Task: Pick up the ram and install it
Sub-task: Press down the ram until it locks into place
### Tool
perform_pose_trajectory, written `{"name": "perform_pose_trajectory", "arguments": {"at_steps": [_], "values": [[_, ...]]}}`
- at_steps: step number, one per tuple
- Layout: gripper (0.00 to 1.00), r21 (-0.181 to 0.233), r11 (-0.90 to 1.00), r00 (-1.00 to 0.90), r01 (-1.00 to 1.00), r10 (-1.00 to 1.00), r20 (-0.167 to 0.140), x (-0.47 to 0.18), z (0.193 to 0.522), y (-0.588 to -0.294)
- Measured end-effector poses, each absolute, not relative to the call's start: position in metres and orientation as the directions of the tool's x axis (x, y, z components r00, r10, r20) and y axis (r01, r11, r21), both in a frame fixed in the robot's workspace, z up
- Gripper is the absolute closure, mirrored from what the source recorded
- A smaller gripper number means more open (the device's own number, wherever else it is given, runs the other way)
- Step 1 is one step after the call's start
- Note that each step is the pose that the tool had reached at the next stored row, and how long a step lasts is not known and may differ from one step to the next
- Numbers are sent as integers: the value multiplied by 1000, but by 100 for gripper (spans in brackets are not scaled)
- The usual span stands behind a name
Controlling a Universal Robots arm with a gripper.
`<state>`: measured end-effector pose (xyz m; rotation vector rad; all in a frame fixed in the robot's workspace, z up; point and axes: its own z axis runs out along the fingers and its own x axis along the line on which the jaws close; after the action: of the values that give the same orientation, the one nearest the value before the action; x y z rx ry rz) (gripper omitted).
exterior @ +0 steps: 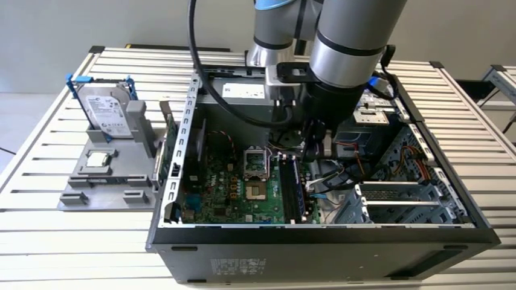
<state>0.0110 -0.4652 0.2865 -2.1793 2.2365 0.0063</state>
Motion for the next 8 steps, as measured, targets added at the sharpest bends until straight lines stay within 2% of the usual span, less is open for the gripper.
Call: {"name": "perform_pose_trajectory", "arguments": {"at_steps": [8], "values": [[100,-10,26,-26,-1000,-1000,-16,11,293,-465]]}}
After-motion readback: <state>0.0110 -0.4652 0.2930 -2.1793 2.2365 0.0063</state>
